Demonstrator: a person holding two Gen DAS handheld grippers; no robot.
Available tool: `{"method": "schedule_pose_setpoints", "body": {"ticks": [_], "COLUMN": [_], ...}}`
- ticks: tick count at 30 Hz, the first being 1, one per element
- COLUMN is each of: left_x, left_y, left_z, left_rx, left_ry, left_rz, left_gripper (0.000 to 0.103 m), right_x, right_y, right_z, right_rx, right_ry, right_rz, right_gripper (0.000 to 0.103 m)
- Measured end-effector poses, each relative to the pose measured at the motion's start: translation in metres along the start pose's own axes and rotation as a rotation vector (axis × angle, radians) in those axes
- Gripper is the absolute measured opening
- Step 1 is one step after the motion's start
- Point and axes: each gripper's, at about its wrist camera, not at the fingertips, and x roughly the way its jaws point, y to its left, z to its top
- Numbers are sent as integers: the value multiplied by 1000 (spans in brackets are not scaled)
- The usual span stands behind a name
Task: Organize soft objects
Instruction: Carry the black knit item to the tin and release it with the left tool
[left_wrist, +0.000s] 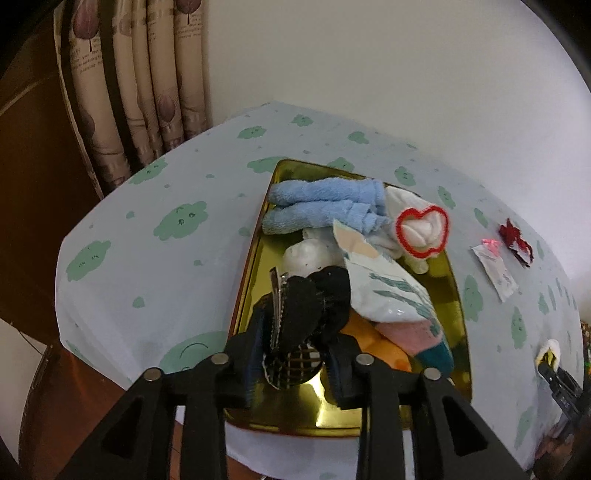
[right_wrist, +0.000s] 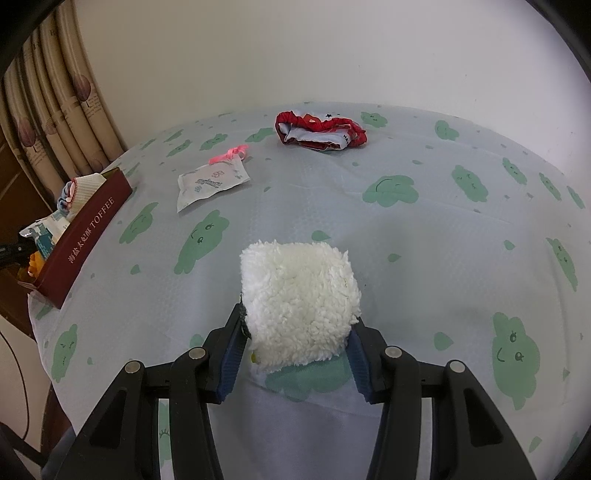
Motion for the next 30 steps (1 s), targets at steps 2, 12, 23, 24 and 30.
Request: {"method": "schedule_pose_setpoints", "body": {"ticks": [2, 12, 23, 24, 30], "left_x": [3, -7, -35, -39, -75], "left_y": [2, -5, 9, 10, 9], "left_z": [2, 1, 5, 3, -32], "left_rx": [-18, -3, -54, -63, -113], "left_ry": [-4, -44, -70, -76, -168], "left_rz": [1, 28, -95, -107, -106], "left_gripper": [37, 53, 53, 53, 53], "right_x": [0, 1, 0, 1, 1], "right_y": [0, 0, 0, 0, -1], "right_z": [0, 0, 0, 0, 0], "right_rx": [0, 2, 3, 3, 4], "right_ry": [0, 1, 1, 1, 1], "right_rz": [0, 1, 1, 1, 1], "right_gripper": [48, 48, 48, 48, 48]}}
